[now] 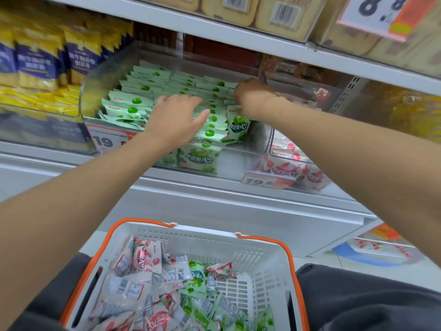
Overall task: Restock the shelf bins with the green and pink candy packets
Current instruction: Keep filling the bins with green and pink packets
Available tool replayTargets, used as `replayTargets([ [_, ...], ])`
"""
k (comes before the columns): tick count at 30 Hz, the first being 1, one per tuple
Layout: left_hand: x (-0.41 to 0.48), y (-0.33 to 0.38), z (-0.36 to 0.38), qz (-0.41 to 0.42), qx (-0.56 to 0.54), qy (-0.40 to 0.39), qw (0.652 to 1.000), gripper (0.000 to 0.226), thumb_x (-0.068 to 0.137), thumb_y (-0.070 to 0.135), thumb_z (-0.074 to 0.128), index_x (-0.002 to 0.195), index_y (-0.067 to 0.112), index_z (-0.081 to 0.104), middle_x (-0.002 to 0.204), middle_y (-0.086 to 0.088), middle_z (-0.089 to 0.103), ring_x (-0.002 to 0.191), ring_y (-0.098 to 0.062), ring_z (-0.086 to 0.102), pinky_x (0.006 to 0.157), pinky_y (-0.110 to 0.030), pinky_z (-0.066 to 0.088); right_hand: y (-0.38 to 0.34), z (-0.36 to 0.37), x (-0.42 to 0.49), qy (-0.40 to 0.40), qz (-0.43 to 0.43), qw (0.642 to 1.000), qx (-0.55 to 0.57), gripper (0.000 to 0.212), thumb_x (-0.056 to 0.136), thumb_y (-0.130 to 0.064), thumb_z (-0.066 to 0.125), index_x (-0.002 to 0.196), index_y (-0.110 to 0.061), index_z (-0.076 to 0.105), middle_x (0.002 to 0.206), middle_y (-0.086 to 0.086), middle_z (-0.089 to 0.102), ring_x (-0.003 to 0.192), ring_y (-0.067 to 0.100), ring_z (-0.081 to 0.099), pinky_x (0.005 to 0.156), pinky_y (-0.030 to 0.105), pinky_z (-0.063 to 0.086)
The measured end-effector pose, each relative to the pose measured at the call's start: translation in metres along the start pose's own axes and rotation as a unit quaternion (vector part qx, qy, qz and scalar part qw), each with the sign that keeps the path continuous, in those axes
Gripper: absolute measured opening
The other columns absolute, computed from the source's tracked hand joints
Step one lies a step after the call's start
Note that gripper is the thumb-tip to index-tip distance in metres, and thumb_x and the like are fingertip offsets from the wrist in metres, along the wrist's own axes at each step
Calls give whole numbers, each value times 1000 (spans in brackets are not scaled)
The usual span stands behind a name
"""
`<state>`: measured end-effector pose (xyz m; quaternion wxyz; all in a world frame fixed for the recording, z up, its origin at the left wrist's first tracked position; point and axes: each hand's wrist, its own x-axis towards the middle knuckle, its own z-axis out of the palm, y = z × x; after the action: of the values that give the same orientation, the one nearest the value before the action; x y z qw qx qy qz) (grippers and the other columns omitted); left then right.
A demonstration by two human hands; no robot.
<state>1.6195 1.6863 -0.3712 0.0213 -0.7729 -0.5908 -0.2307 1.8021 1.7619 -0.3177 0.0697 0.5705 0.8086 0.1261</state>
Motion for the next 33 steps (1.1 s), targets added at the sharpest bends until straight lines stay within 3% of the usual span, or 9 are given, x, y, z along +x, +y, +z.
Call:
replayTargets([
  [5, -42, 33, -6, 17, -53, 127, 990, 17, 97, 27, 48, 95, 17, 62, 90, 4, 61, 86, -20, 54, 77, -37, 44, -11, -7, -43, 102, -11, 988, 118, 21, 86, -3, 55, 101, -11, 66, 106, 9, 63, 99, 29, 59, 82, 37, 50],
  [12, -138, 61, 39, -75, -169, -125, 975, 14, 95, 27, 49, 87, 22, 59, 70, 10, 55, 76, -25, 59, 63, -35, 43, -50, 53, -166, 202, -63, 925, 316, 11, 81, -6, 56, 88, -9, 64, 76, 3, 60, 76, 29, 59, 62, 35, 43],
  [14, -162, 54, 57, -78, -148, -223, 960, 14, 97, 27, 49, 90, 22, 60, 76, 9, 58, 79, -24, 60, 63, -31, 42, -61, 94, -187, 154, -44, 931, 329, 12, 81, -8, 57, 90, -12, 64, 83, 6, 65, 80, 30, 61, 65, 36, 45],
  [16, -180, 46, 72, -83, -123, -315, 937, 18, 99, 26, 48, 100, 17, 64, 90, 3, 64, 77, -19, 58, 64, -28, 40, -72, 143, -199, -30, -61, 959, 275, 16, 85, -13, 57, 99, -16, 64, 99, 5, 67, 93, 29, 61, 74, 36, 48],
  [18, -195, 41, 86, -78, -101, -392, 911, 21, 99, 24, 47, 104, 16, 65, 103, 2, 66, 81, -15, 56, 70, -26, 40, -80, 191, -212, -233, -82, 939, 241, 22, 87, -12, 59, 107, -16, 66, 112, 6, 65, 104, 25, 59, 86, 34, 49],
  [21, -210, 35, 102, -51, -43, -474, 878, 21, 100, 26, 45, 106, 19, 64, 105, 5, 60, 91, -13, 51, 78, -25, 37, -92, 256, -234, -367, -34, 893, 260, 13, 87, -7, 58, 94, -7, 69, 98, 11, 66, 92, 26, 61, 79, 31, 50],
  [24, -220, 27, 111, -54, -15, -519, 853, 23, 99, 28, 44, 110, 22, 63, 108, 5, 60, 92, -14, 50, 80, -27, 39, -114, 312, -250, -381, 80, 855, 342, 22, 87, -7, 62, 109, -3, 62, 100, 13, 59, 104, 30, 61, 78, 31, 48],
  [28, -225, 21, 119, -69, 9, -538, 840, 25, 100, 29, 42, 112, 23, 62, 113, 3, 61, 93, -15, 53, 82, -29, 44, -140, 349, -263, -228, 259, 831, 436, 66, 83, -22, 74, 138, -9, 38, 133, 11, 46, 121, 30, 49, 99, 39, 44],
  [33, -226, 28, 124, -64, -1, -558, 827, 27, 101, 28, 42, 116, 20, 63, 117, 3, 60, 94, -14, 51, 78, -27, 39, -136, 366, -263, -178, 231, 897, 332, 32, 89, 0, 54, 119, -9, 54, 103, 11, 64, 97, 28, 60, 80, 37, 51],
])
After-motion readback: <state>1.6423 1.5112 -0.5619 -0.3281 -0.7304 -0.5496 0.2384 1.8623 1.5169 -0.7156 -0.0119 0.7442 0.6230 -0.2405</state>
